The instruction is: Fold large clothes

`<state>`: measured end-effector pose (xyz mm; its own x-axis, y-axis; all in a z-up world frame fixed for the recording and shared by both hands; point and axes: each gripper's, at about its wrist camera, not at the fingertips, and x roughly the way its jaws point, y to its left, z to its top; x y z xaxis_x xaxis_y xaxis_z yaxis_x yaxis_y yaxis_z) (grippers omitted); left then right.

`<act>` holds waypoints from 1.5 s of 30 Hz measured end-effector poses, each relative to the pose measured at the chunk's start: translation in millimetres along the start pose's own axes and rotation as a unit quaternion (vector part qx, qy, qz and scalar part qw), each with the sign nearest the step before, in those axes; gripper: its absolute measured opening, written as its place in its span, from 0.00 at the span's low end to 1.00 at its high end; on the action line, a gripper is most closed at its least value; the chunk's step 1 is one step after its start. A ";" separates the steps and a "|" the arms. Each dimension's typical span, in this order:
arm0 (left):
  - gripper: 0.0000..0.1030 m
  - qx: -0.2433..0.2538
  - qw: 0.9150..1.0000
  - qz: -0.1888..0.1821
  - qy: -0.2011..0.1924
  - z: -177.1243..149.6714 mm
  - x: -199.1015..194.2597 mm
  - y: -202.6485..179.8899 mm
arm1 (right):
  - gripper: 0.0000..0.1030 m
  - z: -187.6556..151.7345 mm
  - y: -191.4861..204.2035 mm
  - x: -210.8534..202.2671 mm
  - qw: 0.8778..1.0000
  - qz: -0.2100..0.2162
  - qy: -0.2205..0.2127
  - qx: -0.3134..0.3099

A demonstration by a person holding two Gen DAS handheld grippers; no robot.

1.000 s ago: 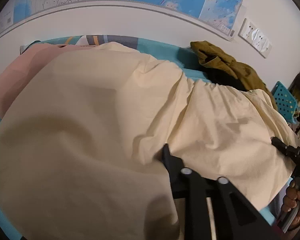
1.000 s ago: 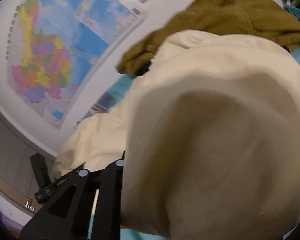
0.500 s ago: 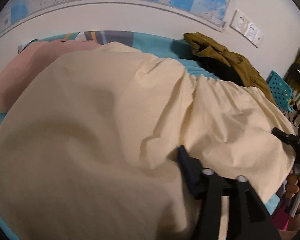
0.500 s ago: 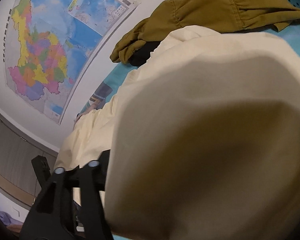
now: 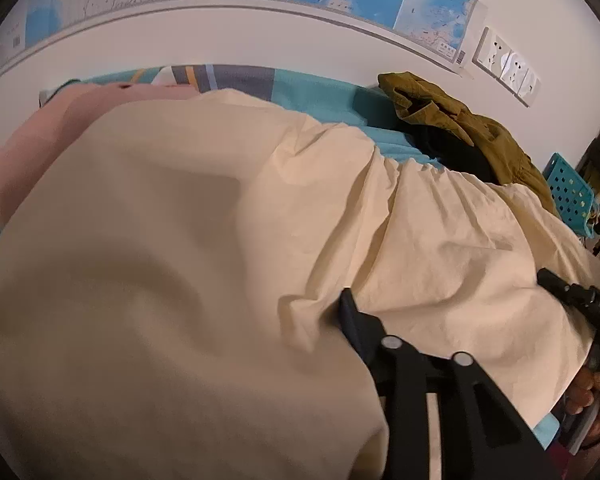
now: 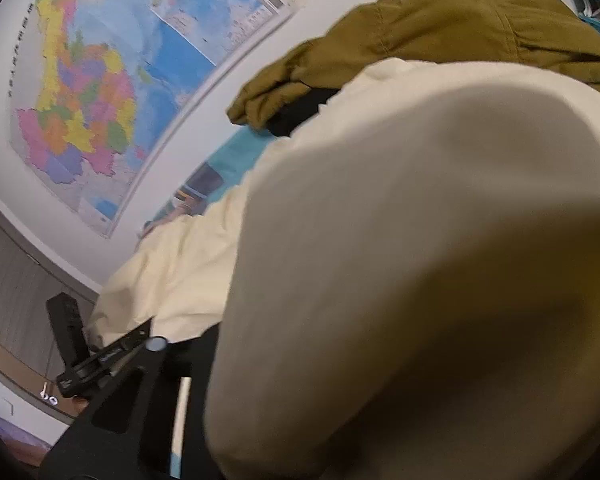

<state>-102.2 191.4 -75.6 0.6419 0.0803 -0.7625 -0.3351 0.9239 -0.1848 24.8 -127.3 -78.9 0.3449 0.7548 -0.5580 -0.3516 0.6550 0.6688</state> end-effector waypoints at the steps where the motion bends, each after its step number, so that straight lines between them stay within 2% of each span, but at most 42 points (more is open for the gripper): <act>1: 0.26 0.001 1.000 0.000 -0.002 0.6 -1.6 -0.9 | 0.19 1.3 2.3 -2.3 1.000 0.003 -0.003 -0.001; 5: 0.18 0.008 1.000 -0.007 -0.013 5.9 -14.2 -1.2 | 0.14 8.5 20.4 -16.5 0.999 0.017 -0.021 -0.025; 17: 0.13 0.024 0.998 -0.022 -0.050 28.4 -44.7 -3.4 | 0.12 36.2 70.4 -39.1 0.994 0.039 -0.058 -0.089; 25: 0.12 0.036 0.995 -0.030 -0.090 47.9 -67.7 -6.9 | 0.11 51.1 97.6 -52.6 0.987 0.052 -0.084 -0.124; 32: 0.12 0.033 0.993 -0.033 -0.108 63.3 -80.9 -1.8 | 0.11 65.8 115.0 -55.4 0.983 0.064 -0.098 -0.143; 41: 0.12 0.026 0.988 -0.038 -0.145 96.5 -112.6 14.6 | 0.11 95.2 153.5 -54.8 0.972 0.106 -0.119 -0.170; 45: 0.12 0.030 0.984 -0.020 -0.175 120.5 -136.7 27.4 | 0.11 111.9 182.3 -47.7 0.964 0.137 -0.126 -0.189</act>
<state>-116.0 250.8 98.3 0.8552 0.1579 -0.4936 -0.2706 0.9484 -0.1654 41.6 -47.7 124.5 0.3783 0.9000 -0.2167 -0.7351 0.4343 0.5206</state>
